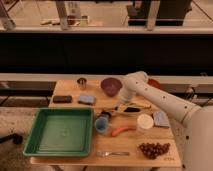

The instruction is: Place brush in table surface

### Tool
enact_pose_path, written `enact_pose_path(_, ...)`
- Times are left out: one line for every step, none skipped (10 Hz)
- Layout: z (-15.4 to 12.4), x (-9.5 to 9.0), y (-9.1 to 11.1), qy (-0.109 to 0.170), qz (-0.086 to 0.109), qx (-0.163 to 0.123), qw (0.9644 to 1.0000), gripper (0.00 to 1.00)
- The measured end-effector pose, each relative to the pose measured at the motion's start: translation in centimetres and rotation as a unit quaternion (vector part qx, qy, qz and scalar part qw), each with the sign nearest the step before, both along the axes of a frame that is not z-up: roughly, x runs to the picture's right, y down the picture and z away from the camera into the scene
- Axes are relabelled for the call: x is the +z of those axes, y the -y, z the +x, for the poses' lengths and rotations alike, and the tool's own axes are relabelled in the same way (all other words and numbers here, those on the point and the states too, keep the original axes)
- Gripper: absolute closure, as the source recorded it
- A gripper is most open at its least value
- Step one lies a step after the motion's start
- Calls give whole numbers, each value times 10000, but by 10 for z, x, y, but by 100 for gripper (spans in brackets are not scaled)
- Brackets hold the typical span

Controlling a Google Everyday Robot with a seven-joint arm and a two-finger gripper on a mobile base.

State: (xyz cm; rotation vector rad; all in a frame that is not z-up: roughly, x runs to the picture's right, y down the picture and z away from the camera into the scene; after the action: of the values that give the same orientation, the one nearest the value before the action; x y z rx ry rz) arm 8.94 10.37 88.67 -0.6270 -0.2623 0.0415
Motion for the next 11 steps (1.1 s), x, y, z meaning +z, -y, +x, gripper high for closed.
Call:
enact_pose_path(0,0,2,-66,-16,81,9999,100)
enact_pose_path(2,0,6,-123,7,170,9998,100)
enact_pose_path(5,-3,13,-164,76,263,9995,100)
enact_pose_path(8,-4,19,-196,132,331,9992,100)
enact_pose_path(11,-7,25,-219,199,401,9988,100)
enact_pose_path(15,-10,32,-241,276,475,9982,100)
enact_pose_path(20,-16,41,-257,366,543,9975,100)
enact_pose_path(22,-23,47,-252,449,588,9969,100)
enact_pose_path(23,-29,53,-236,513,612,9965,100)
enact_pose_path(22,-37,57,-205,586,621,9961,100)
enact_pose_path(21,-44,60,-171,655,612,9958,100)
